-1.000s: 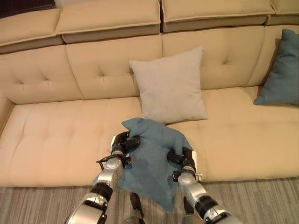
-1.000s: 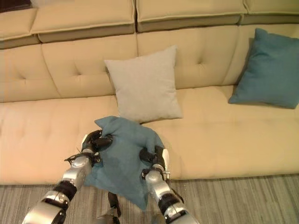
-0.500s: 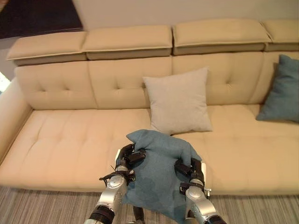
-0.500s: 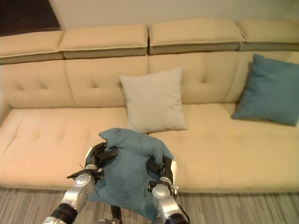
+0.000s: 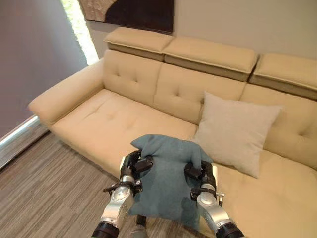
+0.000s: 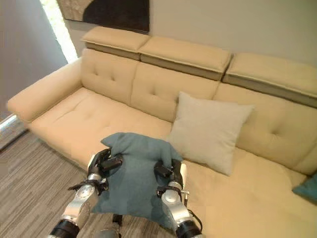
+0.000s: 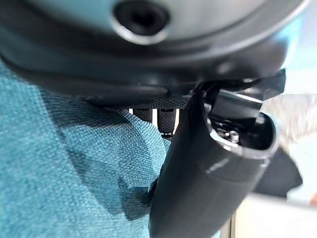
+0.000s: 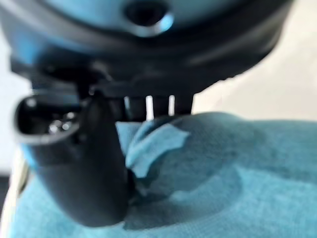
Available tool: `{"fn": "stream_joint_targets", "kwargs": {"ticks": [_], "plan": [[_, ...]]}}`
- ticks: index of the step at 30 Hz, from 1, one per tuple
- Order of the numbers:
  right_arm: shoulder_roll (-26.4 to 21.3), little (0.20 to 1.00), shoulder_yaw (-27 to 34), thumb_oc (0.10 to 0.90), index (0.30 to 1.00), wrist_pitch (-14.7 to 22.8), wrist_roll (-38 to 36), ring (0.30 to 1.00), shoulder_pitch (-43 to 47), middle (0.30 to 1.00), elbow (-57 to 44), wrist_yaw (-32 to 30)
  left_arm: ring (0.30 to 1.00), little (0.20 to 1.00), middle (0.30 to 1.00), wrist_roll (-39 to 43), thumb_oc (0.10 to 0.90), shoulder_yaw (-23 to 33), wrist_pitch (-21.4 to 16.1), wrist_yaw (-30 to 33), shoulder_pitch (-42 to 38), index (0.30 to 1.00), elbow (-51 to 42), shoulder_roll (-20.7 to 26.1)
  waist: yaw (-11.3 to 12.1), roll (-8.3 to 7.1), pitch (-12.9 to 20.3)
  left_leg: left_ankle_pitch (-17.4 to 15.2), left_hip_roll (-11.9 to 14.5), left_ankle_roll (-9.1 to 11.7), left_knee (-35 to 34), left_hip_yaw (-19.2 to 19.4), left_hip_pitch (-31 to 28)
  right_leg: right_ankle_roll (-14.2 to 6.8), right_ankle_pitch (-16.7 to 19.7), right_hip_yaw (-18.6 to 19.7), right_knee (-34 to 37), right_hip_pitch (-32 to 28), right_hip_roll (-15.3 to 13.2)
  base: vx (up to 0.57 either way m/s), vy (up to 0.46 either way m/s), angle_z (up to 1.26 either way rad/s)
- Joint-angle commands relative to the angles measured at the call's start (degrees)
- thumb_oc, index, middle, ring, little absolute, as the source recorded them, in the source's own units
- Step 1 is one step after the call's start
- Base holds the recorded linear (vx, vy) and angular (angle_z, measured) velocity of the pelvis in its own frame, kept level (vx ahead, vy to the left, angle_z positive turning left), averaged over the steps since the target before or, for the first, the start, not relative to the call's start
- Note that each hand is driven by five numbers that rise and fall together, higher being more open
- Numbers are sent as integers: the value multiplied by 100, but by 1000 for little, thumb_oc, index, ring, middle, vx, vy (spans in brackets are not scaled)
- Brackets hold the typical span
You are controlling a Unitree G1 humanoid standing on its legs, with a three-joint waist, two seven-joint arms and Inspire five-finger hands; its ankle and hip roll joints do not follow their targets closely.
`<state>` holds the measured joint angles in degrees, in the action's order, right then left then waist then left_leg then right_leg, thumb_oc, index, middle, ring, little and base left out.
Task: Pick up all the scattered cushions and arrange them neatly on the sofa.
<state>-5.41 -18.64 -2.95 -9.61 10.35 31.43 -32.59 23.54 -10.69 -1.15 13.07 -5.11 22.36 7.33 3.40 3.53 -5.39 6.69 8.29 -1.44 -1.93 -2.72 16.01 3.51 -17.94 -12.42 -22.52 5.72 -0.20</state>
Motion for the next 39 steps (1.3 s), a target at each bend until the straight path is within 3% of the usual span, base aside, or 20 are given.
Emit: {"fn": "stream_joint_targets", "kwargs": {"ticks": [1, 5, 8, 9, 12, 13, 14, 15, 16, 17, 18, 19, 22, 25, 28, 30, 31, 34, 36, 39], "plan": [[1063, 300, -516, 400, 300, 676, 105, 300, 1507, 300, -528, 655, 300, 300, 300, 70, 400, -330, -466, -517, -616, 300, -965, -534, -82, -293, 111, -225, -563, 567, 282, 623, -667, -380, 863, -51, 1861, -879, -131, -107, -20, 92], [1381, 300, -691, 400, 300, 567, 143, 300, 1803, 300, -150, 910, 300, 300, 300, 139, 400, -37, -255, -653, -267, 300, -1171, -547, 45, -423, 221, -916, -563, 549, 1008, 709, -1028, -413, 876, -825, 1908, -998, -412, -108, 1, 107], [1573, 300, -601, 400, 300, 601, 139, 300, 1900, 300, 136, 1070, 300, 300, 300, 115, 400, 41, -105, -712, -86, 300, -1193, -642, 126, -474, 274, -1092, -309, 536, 1125, 1155, -1292, -443, 820, -1417, 1851, -1126, -537, -40, 67, 105], [1574, 300, -599, 400, 300, 602, 139, 300, 1903, 300, 138, 1070, 300, 300, 300, 115, 400, 41, -105, -712, -88, 300, -1193, -641, 117, -477, 282, -1078, -315, 534, 1114, 1147, -1282, -444, 829, -1427, 1860, -1120, -538, -35, 63, 85], [1613, 300, -532, 400, 300, 584, 181, 300, 2076, 300, 321, 1249, 300, 300, 300, 89, 400, 45, -28, -858, -85, 300, -1077, -722, 11, -561, 301, -1212, 326, 589, 1390, 2441, -1440, -485, 741, -2160, 1813, -1276, -660, -25, 112, 109], [1583, 300, -419, 400, 300, 568, 192, 300, 2180, 300, 376, 1392, 300, 300, 300, 87, 400, 97, 2, -968, -129, 300, -1045, -740, -162, -628, 386, -1095, 896, 624, 1329, 3545, -1643, -512, 827, -2762, 1823, -1320, -775, -74, 167, 127], [1587, 300, -416, 400, 300, 569, 192, 300, 2189, 300, 383, 1398, 300, 300, 300, 86, 400, 105, 1, -973, -136, 300, -1039, -737, -164, -628, 377, -1087, 896, 629, 1317, 3549, -1656, -514, 833, -2763, 1832, -1331, -768, -44, 273, 188], [1622, 300, -305, 400, 300, 533, 126, 300, 2204, 300, 476, 1494, 300, 300, 300, 87, 400, 159, 34, -1060, -94, 300, -980, -744, -215, -648, 471, -1081, 1014, 680, 1168, 3972, -1857, -559, 925, -3093, 1866, -1379, -803, -2, 145, 161], [1622, 300, -305, 400, 300, 533, 126, 300, 2204, 300, 476, 1494, 300, 300, 300, 87, 400, 159, 34, -1060, -94, 300, -980, -744, -215, -648, 471, -1081, 1014, 680, 1168, 3972, -1857, -559, 925, -3093, 1866, -1379, -803, 31, 245, 150], [1666, 300, -263, 400, 300, 525, 123, 300, 2191, 300, 514, 1556, 300, 300, 300, 67, 400, 180, 56, -1113, -52, 300, -968, -755, -210, -650, 519, -1052, 910, 725, 1006, 3938, -1937, -616, 978, -3166, 1875, -1420, -802, 74, 336, 83], [1792, 300, -263, 400, 300, 483, 98, 300, 2150, 300, 586, 1575, 300, 300, 300, 117, 400, 178, 84, -1123, 71, 300, -1018, -821, -104, -662, 544, -1126, 616, 706, 844, 3669, -1918, -708, 1076, -3208, 1848, -1439, -834, 75, 342, 64], [1795, 300, -260, 400, 300, 483, 98, 300, 2148, 300, 590, 1575, 300, 300, 300, 119, 400, 173, 88, -1122, 82, 300, -1027, -817, -113, -667, 551, -1125, 602, 698, 832, 3660, -1917, -717, 1078, -3218, 1842, -1439, -846, 87, 493, 54], [1965, 300, -184, 400, 300, 472, -12, 300, 2103, 300, 771, 1578, 300, 300, 300, 177, 400, 160, 109, -1128, 228, 300, -1052, -854, 111, -759, 503, -1223, 257, 505, 690, 3404, -1907, -932, 1121, -3392, 1637, -1483, -1057, 65, 361, 41], [2066, 300, -78, 400, 300, 523, -70, 300, 2055, 300, 949, 1541, 300, 300, 300, 204, 400, 176, 134, -1163, 287, 300, -1060, -805, 311, -855, 442, -1382, -157, 212, 613, 3074, -1861, -1260, 1168, -3606, 1131, -1572, -1519, 102, 414, 55], [2122, 300, -43, 400, 300, 569, -49, 300, 1872, 300, 972, 1479, 300, 300, 300, 204, 400, 245, 180, -1160, 280, 300, -1039, -731, 345, -929, 401, -1552, -423, 20, 650, 2872, -1880, -1481, 1253, -3573, 484, -1588, -1931, 169, 400, 43], [2137, 300, -60, 400, 300, 606, -28, 300, 1624, 300, 921, 1423, 300, 300, 300, 165, 400, 270, 268, -1124, 305, 300, -1041, -686, 287, -944, 337, -1667, -650, -130, 588, 2661, -1998, -1581, 1559, -3241, -365, -1425, -2368, 235, 427, 65], [2139, 300, -74, 400, 300, 620, -48, 300, 1479, 300, 862, 1378, 300, 300, 300, 169, 400, 253, 294, -1105, 275, 300, -997, -665, 235, -932, 291, -1677, -713, -163, 544, 2527, -2028, -1531, 1613, -2780, -753, -1203, -2439, 174, 323, 66], [2044, 300, -153, 400, 300, 587, -138, 300, 1085, 300, 638, 1259, 300, 300, 300, 153, 400, 209, 312, -1028, 157, 300, -799, -711, 14, -825, 198, -1611, -707, -172, 453, 2179, -2115, -1186, 1192, -1314, -979, -290, -1837, 130, 195, 84], [1963, 300, -201, 400, 300, 567, -153, 300, 996, 300, 545, 1261, 300, 300, 300, 101, 400, 147, 273, -1077, 92, 300, -662, -742, -152, -797, 124, -1676, -746, -135, 409, 1966, -2244, -1065, 1028, -1046, -485, 83, -1580, 241, 92, 40], [1940, 300, -193, 400, 300, 551, -144, 300, 1042, 300, 524, 1308, 300, 300, 300, 69, 400, 112, 224, -1116, 83, 300, -578, -773, -293, -893, 28, -1878, -859, -91, 436, 1715, -2414, -1136, 1473, -1059, 525, 423, -1531, 280, -8, 57]]}}
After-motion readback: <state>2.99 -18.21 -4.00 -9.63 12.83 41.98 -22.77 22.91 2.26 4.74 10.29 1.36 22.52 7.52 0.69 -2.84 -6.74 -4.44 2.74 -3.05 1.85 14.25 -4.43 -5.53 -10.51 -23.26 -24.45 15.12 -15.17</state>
